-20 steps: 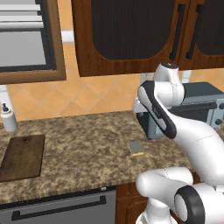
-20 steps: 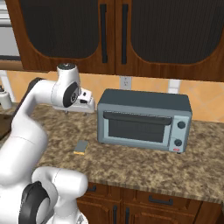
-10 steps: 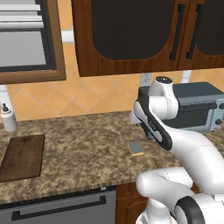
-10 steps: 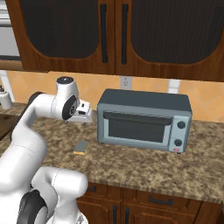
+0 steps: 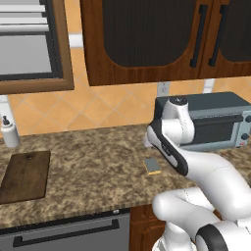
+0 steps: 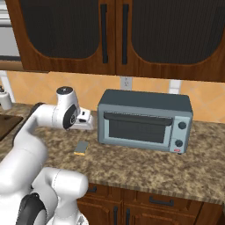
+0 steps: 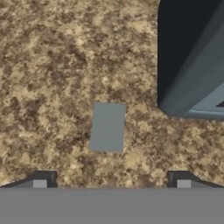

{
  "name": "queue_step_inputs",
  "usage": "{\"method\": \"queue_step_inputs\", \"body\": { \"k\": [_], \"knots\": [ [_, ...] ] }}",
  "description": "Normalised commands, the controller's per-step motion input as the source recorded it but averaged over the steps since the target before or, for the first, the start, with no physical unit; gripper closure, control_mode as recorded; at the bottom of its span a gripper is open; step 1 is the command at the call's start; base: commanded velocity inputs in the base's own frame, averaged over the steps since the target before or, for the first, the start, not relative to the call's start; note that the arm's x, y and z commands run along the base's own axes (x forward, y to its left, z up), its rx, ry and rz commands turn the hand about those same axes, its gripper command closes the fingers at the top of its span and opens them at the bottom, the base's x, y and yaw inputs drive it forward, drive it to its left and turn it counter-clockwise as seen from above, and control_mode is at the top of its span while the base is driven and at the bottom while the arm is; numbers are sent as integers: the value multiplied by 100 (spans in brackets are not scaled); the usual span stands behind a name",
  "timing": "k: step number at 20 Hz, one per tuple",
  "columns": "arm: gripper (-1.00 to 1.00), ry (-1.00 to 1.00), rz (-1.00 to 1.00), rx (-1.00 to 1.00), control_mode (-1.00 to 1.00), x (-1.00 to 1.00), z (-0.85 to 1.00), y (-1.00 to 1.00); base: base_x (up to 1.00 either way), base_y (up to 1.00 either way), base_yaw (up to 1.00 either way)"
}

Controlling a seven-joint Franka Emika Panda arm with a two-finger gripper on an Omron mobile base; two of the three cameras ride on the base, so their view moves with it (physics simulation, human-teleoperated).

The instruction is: Pick up the sponge from the counter and clean the cutting board by briefly scrubbing or pressing down on the cutting board. Once finished, release the sponge.

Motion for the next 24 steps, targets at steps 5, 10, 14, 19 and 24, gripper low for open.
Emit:
{"method": "queue_step_inputs", "body": {
  "k": [5, 10, 14, 19, 24],
  "knots": [
    [-100, 1, 0, -1, -100, 8, -36, 0, 0, 0, 0],
    [-100, 5, 0, 0, -100, 10, -39, 4, 0, 0, 0],
    [-100, 4, 0, 0, -100, 6, -29, 5, 0, 0, 0],
    [-100, 4, 0, 0, -100, 6, -19, 1, 0, 0, 0],
    [-100, 8, 0, 0, -100, 22, -30, 10, 0, 0, 0]
  ]
}}
